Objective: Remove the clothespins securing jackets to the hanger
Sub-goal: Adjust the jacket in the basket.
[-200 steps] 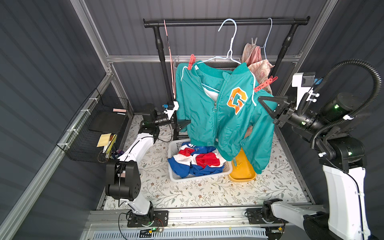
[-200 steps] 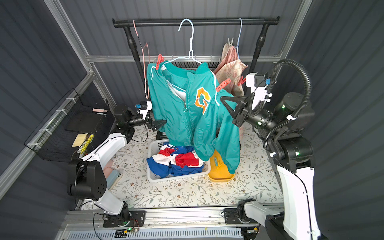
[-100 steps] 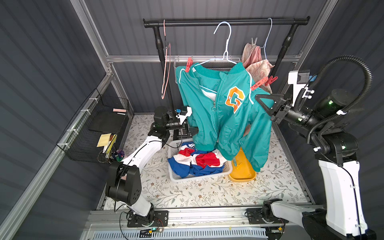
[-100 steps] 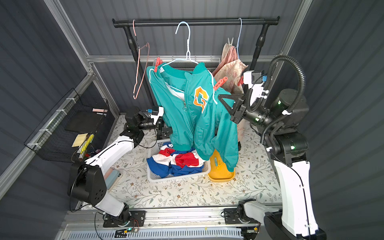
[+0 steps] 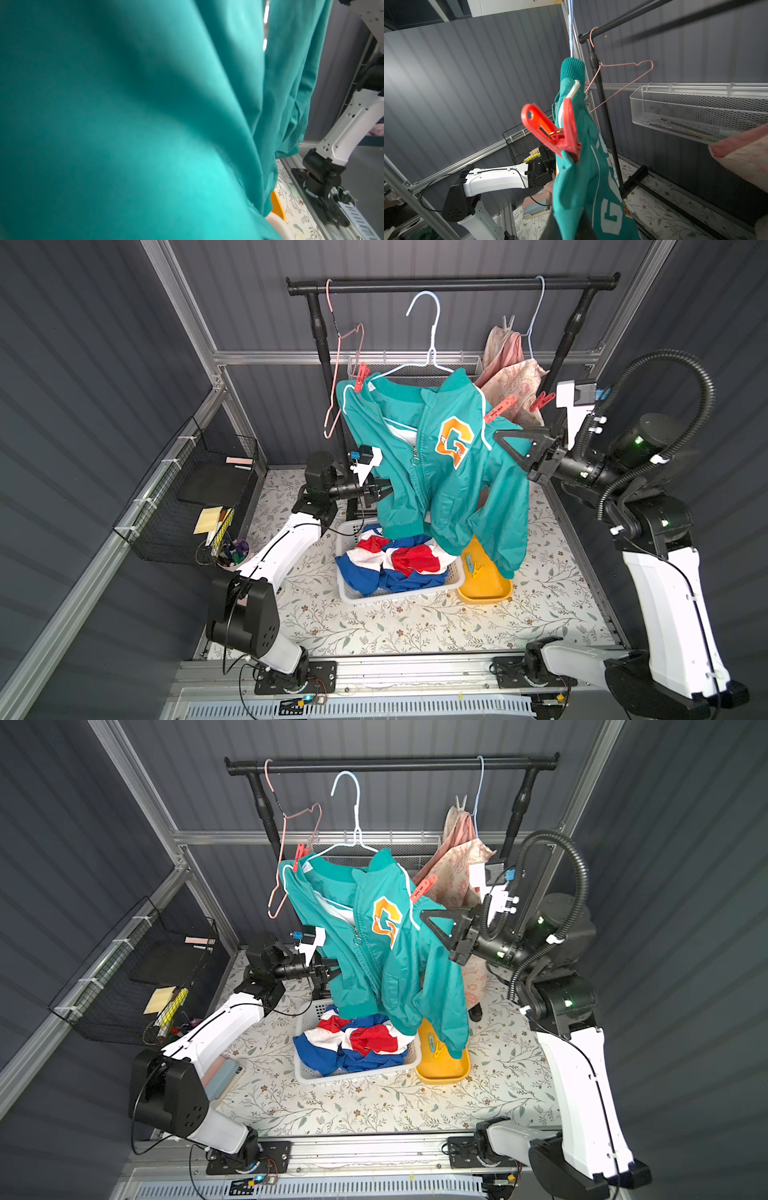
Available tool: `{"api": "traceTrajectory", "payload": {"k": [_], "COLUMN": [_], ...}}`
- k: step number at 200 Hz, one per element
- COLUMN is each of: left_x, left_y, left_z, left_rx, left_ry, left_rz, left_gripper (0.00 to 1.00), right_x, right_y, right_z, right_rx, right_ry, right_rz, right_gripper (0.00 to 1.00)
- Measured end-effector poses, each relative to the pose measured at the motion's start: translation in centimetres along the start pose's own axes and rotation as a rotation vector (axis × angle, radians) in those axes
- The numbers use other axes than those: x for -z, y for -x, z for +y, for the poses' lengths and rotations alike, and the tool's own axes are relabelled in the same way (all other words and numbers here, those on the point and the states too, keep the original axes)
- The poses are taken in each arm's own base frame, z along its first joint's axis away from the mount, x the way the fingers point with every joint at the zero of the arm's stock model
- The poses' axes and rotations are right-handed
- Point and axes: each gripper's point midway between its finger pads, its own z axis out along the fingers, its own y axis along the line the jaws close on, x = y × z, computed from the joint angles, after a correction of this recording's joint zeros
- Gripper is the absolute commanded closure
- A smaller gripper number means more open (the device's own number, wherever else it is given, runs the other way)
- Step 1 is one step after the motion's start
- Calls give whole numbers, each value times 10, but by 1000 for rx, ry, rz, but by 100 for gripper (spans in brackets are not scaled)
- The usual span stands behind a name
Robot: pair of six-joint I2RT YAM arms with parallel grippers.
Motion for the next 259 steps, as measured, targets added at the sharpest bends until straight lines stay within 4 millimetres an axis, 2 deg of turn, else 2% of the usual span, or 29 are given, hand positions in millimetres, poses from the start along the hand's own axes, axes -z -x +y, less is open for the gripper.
{"api": "traceTrajectory", "payload": {"k": [6,36,85,113,156,207,235,259], "left_x": [1,14,50,71,96,108,108,106], "left_y": [4,28,74,85,88,69,60,54], "left_z": [0,1,-1,4,13,19,18,15], "left_rx": [5,13,5,20,42,72,79,87], "left_ry": [18,141,398,540,709,791,787,762], "left_rz": [1,2,-16,-8,18,103,138,157], "left_gripper": [100,100,100,100,100,100,100,100], "right_x": [-5,-30,-64,-80,-105,-135,-138,-130], "right_y": [-2,-7,-8,-9,-24,-67,-91,-106], "right_z": [0,0,14,18,5,-26,-38,-47], "right_rx": [-5,-19,-10,-11,-53,-130,-163,-189], "right_ry": [12,62,167,216,264,276,264,245], "right_rz": [7,29,18,-5,-20,11,34,40], "right_gripper": [100,100,100,100,100,100,100,100]}}
